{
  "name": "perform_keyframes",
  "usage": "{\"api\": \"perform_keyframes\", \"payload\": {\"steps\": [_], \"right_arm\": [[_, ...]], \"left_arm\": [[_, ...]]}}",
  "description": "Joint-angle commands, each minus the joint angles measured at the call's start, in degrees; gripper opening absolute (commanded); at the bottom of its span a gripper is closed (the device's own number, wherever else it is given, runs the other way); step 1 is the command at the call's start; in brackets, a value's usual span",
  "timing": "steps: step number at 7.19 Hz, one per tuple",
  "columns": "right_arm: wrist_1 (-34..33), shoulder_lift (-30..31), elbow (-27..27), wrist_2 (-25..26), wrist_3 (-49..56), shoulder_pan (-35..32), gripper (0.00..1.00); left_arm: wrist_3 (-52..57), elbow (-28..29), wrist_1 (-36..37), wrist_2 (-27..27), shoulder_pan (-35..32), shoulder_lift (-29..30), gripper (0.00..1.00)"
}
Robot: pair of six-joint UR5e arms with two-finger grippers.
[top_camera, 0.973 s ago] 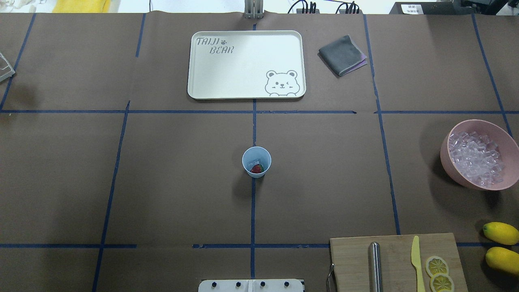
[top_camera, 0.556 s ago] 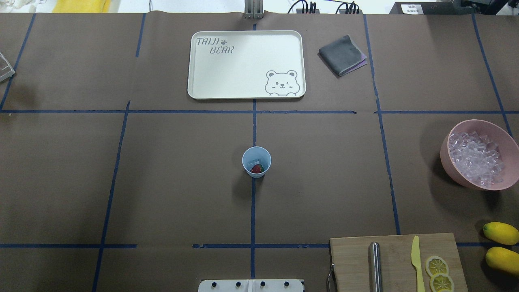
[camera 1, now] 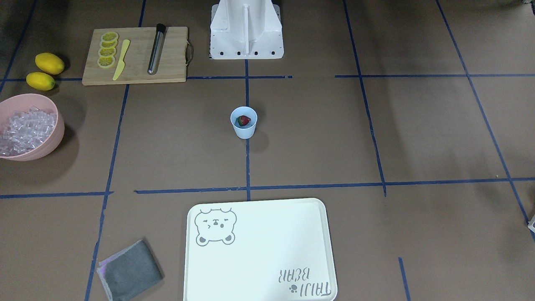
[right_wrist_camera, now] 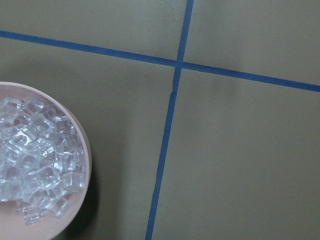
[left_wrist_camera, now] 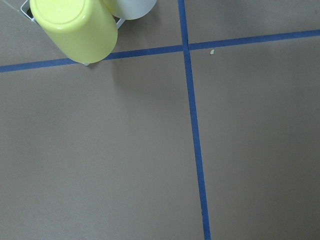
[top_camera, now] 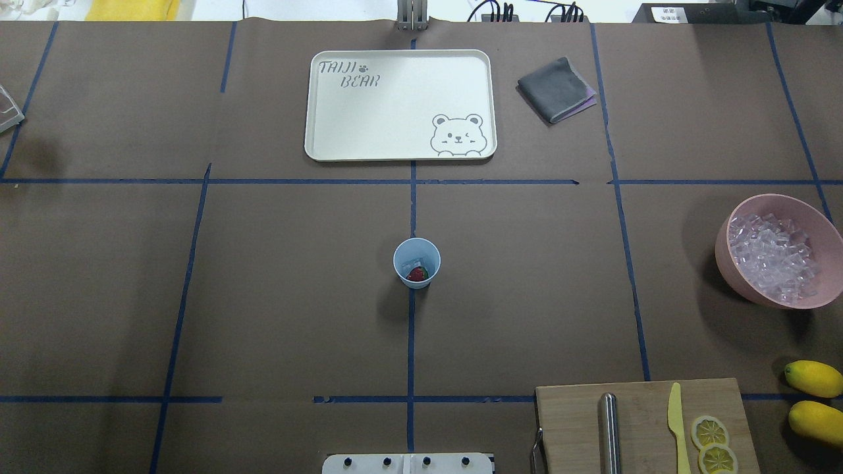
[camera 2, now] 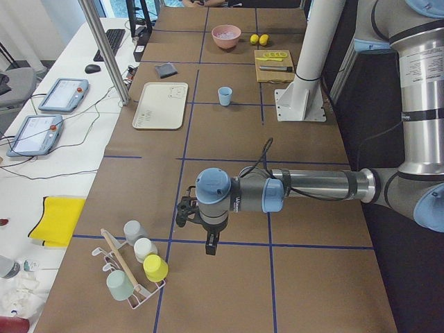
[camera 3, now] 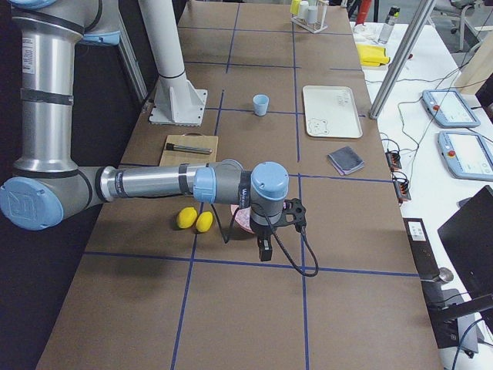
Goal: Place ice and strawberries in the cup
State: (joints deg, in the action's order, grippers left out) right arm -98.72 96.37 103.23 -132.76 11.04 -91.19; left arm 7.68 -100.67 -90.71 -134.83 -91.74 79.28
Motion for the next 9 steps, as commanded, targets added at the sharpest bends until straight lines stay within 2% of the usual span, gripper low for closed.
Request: {"api": "perform_keyframes", "payload": {"steps": [1, 5, 9], "right_arm": [[-0.07, 1.35, -0.05, 1.27, 0.12, -1.69, 0.99], [-0.07, 1.89, -0.13, 1.28, -0.14, -1.97, 0.99], [-0.07, 1.89, -0.13, 1.37, -0.67, -1.97, 1.00]], "left_arm": [[0.05, 0.21, 0.35, -0.08, -0.02, -0.09, 1.00], [-0.30, -1.46, 1.68, 0.01, -0.02, 0.61, 1.00], [-0.21, -0.58, 1.06, 0.09, -0.02, 0.00, 1.00]]}}
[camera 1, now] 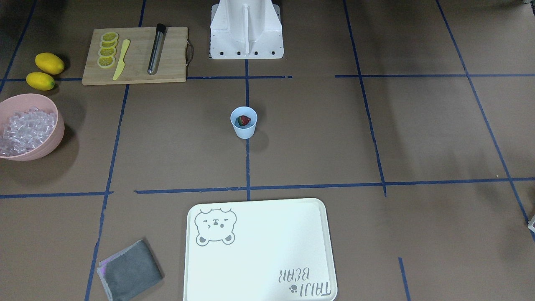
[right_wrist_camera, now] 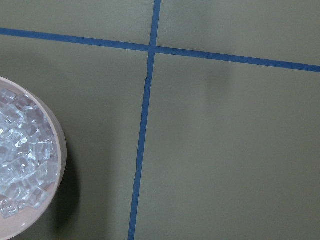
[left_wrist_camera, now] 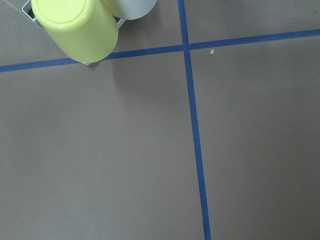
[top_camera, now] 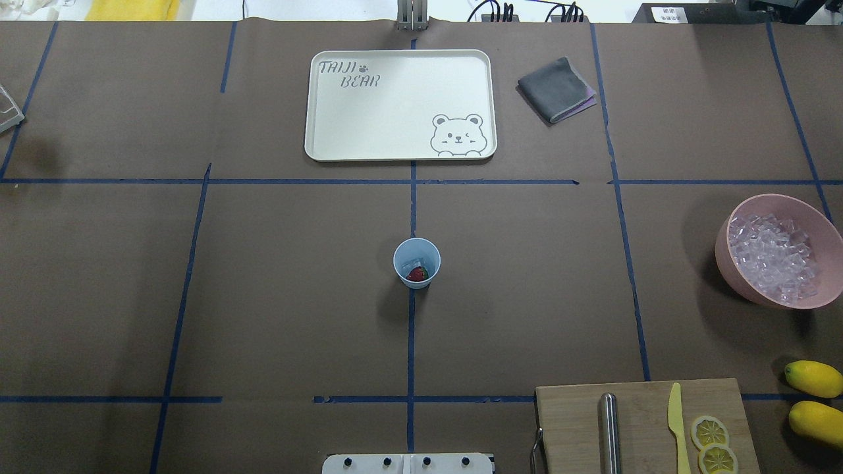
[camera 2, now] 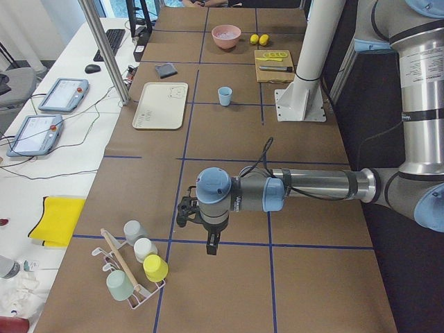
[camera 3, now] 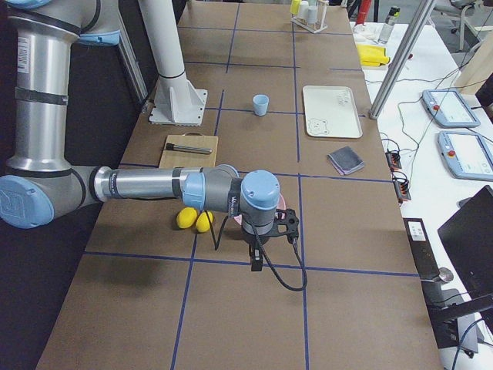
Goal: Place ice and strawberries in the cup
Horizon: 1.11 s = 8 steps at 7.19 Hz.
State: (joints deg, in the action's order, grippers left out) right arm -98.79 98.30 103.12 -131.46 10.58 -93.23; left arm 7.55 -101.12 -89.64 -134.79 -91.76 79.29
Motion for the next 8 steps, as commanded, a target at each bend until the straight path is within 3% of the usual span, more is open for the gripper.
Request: {"api": "perform_keyframes", "payload": {"steps": [1, 8], "right_arm": [[0.09, -0.04, -0.03, -0.02, -0.30, 0.07, 1.00], [0.09, 0.05, 0.24, -0.20, -0.30, 0.07, 1.00]], "left_arm": [[-0.16, -0.48, 0.16, -0.04, 0.00, -0.02, 1.00], [0.10, 0.14, 0.34, 0.40, 0.09, -0.02, 1.00]]}}
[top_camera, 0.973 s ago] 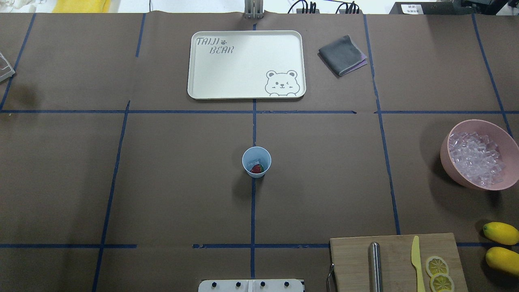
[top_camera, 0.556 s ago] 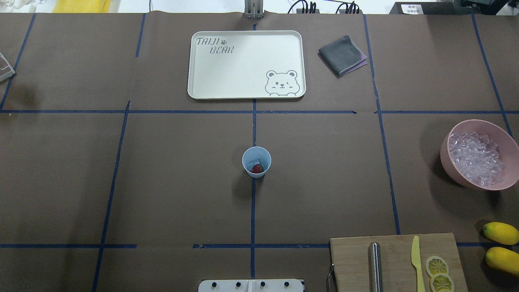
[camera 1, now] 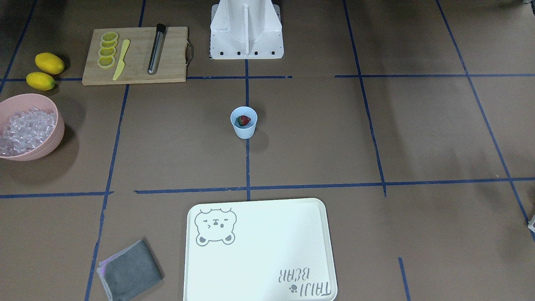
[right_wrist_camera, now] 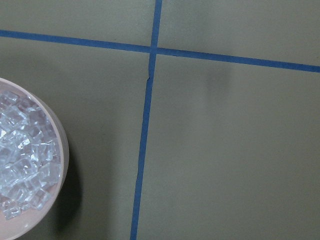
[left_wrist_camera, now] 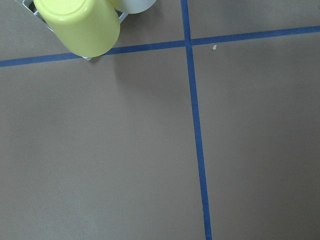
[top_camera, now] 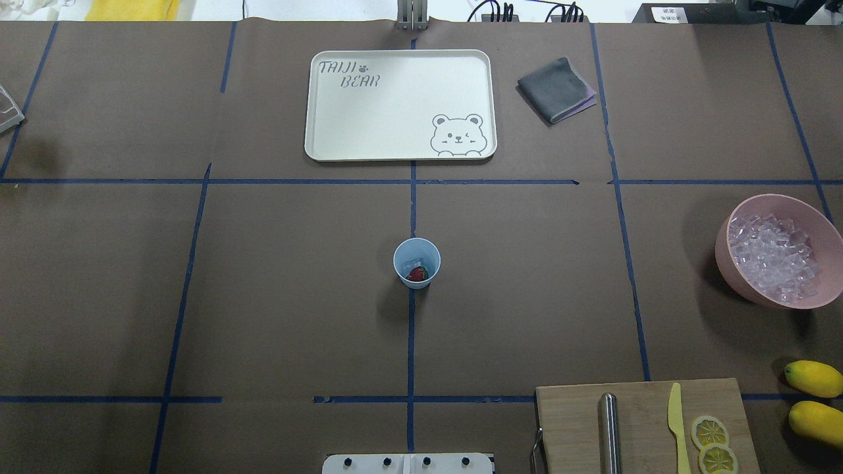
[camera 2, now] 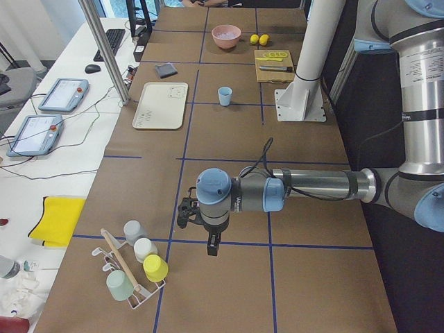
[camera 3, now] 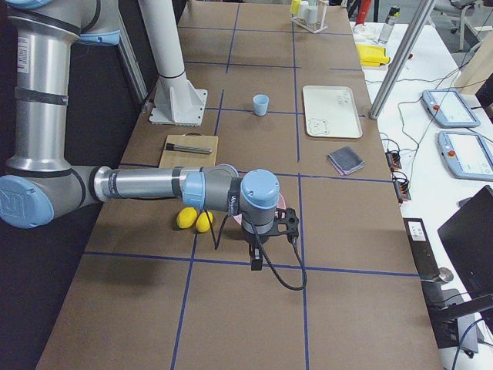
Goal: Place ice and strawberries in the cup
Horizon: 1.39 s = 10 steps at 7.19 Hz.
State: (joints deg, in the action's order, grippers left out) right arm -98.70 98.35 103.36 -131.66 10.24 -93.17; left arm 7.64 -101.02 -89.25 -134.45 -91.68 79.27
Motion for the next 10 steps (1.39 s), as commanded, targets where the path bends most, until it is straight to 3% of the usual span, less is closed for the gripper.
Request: {"api": "perform_keyframes", "payload": {"steps": [1, 10], "right_arm": [[0.00, 0.00, 0.00, 0.00, -0.05, 0.00, 1.00], [0.00, 0.00, 0.09, 0.09, -0.05, -0.08, 1.00]], "left_arm": [[-0.08, 0.21, -0.05, 0.15, 0.01, 0.00, 1.00], [-0.09, 1.26, 0.13, 0.15, 0.01, 0.00, 1.00]]}}
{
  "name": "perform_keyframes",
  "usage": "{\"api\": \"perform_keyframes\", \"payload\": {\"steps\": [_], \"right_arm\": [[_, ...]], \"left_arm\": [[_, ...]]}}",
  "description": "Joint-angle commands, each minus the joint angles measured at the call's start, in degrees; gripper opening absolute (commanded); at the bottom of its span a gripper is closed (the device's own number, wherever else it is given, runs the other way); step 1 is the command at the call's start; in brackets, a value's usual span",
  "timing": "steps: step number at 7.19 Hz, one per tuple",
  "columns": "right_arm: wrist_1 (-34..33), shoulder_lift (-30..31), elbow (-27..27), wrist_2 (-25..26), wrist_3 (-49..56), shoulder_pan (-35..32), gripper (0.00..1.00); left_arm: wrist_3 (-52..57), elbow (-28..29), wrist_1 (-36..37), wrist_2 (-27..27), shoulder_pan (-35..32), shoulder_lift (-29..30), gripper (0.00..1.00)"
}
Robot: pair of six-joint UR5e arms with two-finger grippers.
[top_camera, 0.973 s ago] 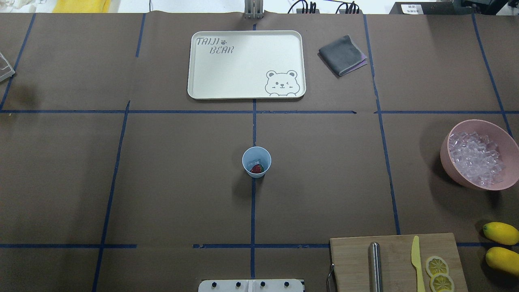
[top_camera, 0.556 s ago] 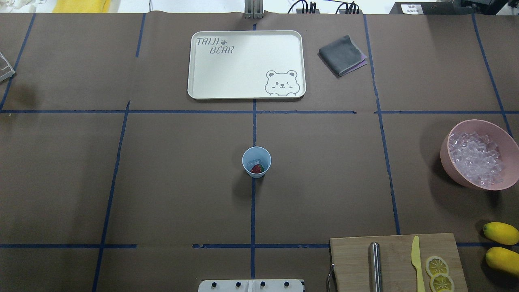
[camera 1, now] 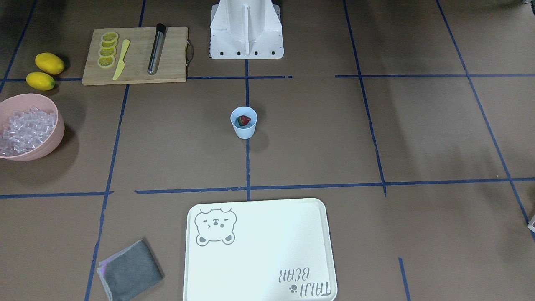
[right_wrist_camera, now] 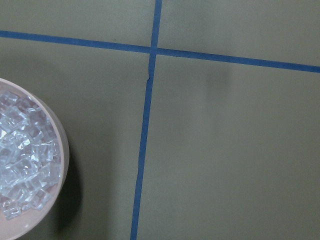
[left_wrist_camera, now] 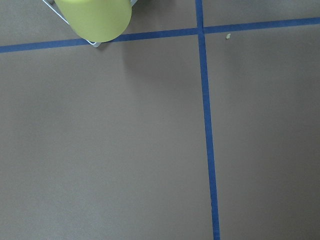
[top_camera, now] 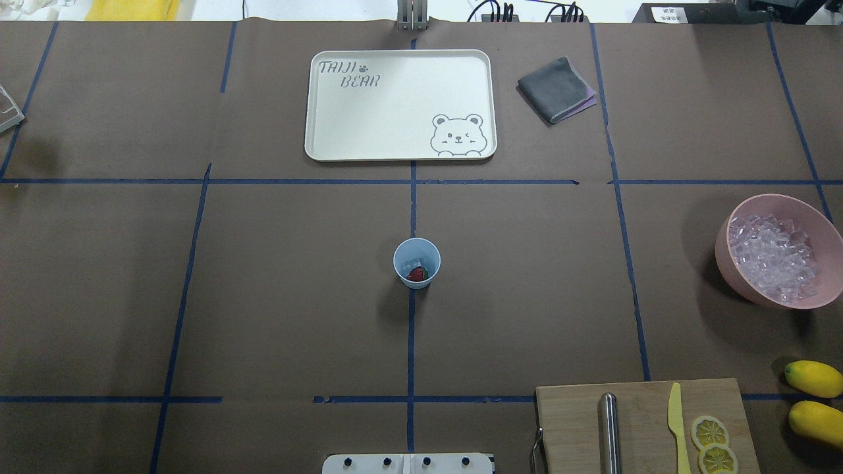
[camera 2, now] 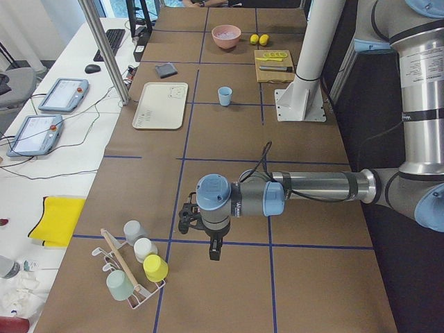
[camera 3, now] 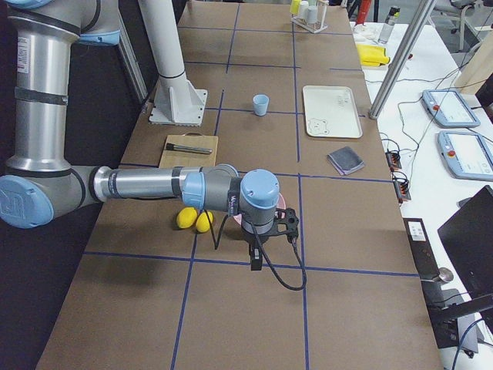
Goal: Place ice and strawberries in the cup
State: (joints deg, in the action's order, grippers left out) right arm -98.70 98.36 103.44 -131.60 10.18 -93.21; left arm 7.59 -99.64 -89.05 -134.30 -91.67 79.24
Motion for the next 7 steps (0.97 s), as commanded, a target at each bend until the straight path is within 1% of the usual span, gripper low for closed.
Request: {"api": "perform_keyframes", "payload": {"steps": [1, 7], "right_arm": [[0.00, 0.08, 0.09, 0.03, 0.01, -0.04, 1.00], [0.00, -0.01, -0.17, 0.03, -0.08, 0.05, 1.00]], "left_arm": [[0.06, -0.03, -0.15, 0.00, 0.00, 0.12, 1.00], [-0.03, -0.73, -0.42, -0.18, 0.09, 0.12, 1.00]]}}
